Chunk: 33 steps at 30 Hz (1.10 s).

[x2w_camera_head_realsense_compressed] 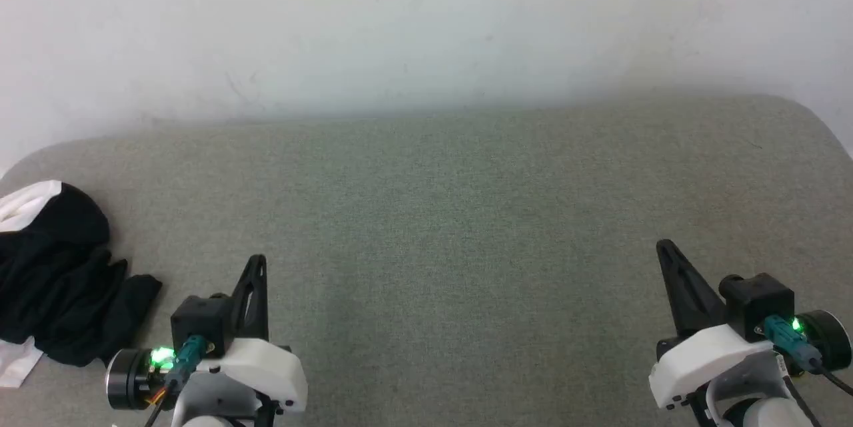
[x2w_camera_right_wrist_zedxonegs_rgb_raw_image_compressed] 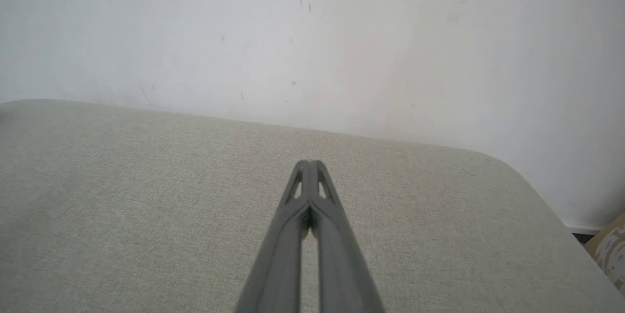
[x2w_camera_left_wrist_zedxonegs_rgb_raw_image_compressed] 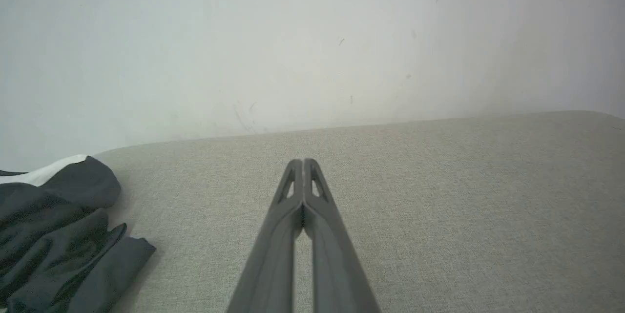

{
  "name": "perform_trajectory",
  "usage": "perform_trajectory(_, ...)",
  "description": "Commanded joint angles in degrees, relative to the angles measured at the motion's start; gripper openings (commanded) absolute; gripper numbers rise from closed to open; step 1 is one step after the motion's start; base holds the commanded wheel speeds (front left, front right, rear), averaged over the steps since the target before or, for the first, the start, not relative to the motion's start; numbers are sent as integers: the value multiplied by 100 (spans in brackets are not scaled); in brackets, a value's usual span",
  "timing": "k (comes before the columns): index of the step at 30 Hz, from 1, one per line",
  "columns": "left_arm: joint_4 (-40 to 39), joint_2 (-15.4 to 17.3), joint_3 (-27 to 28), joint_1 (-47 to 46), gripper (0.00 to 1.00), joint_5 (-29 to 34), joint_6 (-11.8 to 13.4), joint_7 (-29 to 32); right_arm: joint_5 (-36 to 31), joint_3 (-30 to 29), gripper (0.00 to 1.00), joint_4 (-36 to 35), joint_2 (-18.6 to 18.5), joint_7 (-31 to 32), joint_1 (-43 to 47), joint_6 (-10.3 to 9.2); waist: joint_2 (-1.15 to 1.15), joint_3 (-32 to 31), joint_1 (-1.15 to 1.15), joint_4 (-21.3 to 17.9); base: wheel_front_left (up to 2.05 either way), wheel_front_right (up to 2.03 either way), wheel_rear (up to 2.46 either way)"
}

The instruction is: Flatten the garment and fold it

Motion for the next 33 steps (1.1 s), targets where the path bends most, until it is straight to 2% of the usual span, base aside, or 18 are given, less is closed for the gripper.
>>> perform_trajectory(1,14,-14,24,-70,0,36,-47,-1,-27,2,0,6,18,3,-87,-6,0,0,0,0,0,0,0)
perform_trajectory(30,14,-14,24,-70,0,36,-47,-1,-27,2,0,6,18,3,-87,-6,0,0,0,0,0,0,0)
perform_trajectory(31,1,0,0,0,100,0,0,0,0,0,100,0,0,0,0,0,0,0,0,0,0,0,0)
perform_trajectory(33,0,1,-5,2,100,-1,2,-1,1,0,100,-1,-3,-1,6,0,0,0,0,0,0,0,0)
